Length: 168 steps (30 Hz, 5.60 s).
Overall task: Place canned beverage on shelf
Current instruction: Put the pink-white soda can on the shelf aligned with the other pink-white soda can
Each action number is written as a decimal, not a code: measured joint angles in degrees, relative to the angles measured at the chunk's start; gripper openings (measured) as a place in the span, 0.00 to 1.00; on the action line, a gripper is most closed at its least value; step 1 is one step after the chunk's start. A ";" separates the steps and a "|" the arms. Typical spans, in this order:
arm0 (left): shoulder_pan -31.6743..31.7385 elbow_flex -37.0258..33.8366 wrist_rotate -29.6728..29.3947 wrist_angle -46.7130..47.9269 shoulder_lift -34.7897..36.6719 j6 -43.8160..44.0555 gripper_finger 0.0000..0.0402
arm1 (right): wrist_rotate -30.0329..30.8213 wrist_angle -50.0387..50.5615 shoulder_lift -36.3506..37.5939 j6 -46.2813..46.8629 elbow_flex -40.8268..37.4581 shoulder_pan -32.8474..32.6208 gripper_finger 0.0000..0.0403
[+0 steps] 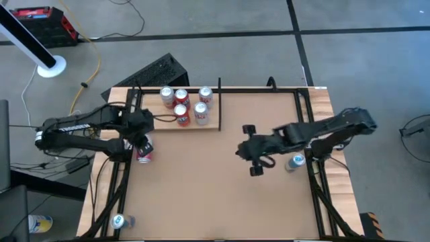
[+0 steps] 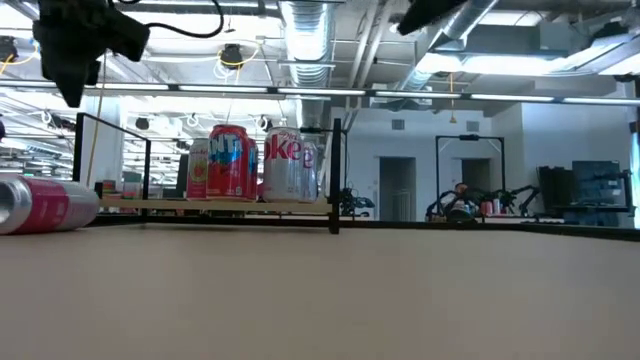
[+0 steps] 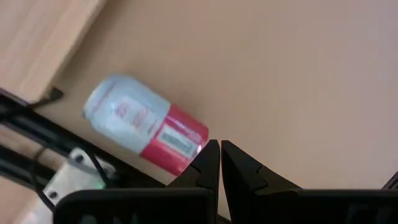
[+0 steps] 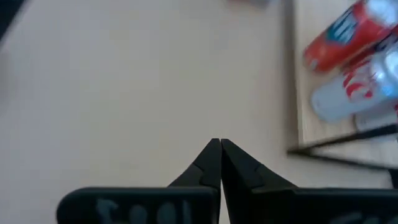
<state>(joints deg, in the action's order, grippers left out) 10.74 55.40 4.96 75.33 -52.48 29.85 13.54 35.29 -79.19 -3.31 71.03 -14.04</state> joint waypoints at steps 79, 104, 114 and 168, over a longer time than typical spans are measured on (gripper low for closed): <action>-10.17 -11.87 -9.48 -26.82 -6.58 13.42 0.67 | 1.42 -44.86 13.15 -6.17 -34.06 2.14 0.07; -23.67 -28.59 -13.82 -119.83 -9.38 -23.54 0.67 | -10.65 -91.47 -12.72 -17.83 -27.14 2.23 0.04; -23.88 -29.46 -15.65 -119.58 -6.54 -24.64 0.67 | 7.28 -99.80 -22.67 -25.62 -20.46 -2.02 0.04; -22.83 -29.92 -15.90 -113.57 -3.90 -27.40 0.67 | -9.28 -81.67 -21.43 -1.84 -14.92 6.32 0.90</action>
<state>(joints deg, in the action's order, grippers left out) -12.10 25.47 -10.95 -38.24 -56.38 2.45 4.26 -46.38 -100.62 -5.15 56.11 -7.72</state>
